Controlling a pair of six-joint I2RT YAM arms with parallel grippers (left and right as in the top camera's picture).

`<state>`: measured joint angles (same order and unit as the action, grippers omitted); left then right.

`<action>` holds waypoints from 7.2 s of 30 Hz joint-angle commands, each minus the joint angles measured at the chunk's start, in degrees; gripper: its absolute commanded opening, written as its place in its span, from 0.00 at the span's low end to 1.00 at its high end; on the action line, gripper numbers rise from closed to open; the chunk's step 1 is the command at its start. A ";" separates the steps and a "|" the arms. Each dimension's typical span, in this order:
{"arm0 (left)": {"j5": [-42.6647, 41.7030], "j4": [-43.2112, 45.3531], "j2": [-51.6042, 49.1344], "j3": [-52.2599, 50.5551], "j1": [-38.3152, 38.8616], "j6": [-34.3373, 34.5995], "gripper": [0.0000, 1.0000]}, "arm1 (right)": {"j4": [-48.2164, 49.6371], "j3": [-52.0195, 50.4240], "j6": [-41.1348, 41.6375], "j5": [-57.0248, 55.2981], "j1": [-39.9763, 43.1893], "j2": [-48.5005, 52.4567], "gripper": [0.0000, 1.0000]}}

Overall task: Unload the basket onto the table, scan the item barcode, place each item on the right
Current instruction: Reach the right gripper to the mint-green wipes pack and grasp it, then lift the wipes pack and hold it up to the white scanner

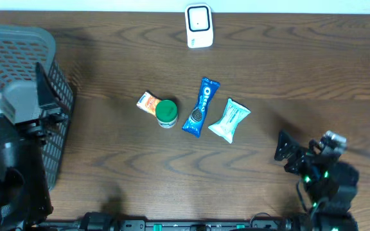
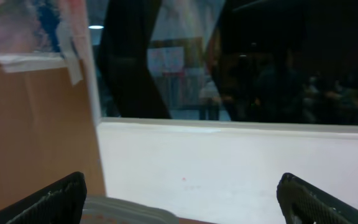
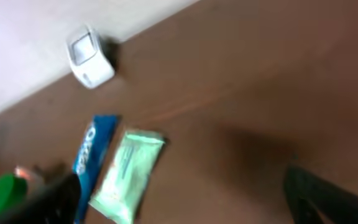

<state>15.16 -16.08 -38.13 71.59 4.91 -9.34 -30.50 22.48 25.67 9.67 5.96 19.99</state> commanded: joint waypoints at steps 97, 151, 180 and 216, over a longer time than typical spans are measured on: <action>0.55 0.50 5.42 -0.11 -2.01 9.27 0.98 | -30.16 24.87 68.00 56.02 -9.03 59.14 0.01; -14.99 6.16 36.94 -4.15 -1.09 9.66 0.98 | -11.43 24.87 89.74 52.61 -8.09 59.58 0.01; -16.24 6.78 37.97 -13.79 -1.07 13.09 0.98 | 45.75 25.03 68.87 -42.88 -30.93 61.09 0.02; -16.00 9.38 37.97 -21.84 -1.09 10.01 0.98 | 44.41 89.59 59.12 -36.17 -30.05 123.56 0.02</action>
<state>-0.12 -7.11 -0.58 49.89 3.60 1.45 14.28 109.78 85.78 -25.61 -23.97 143.76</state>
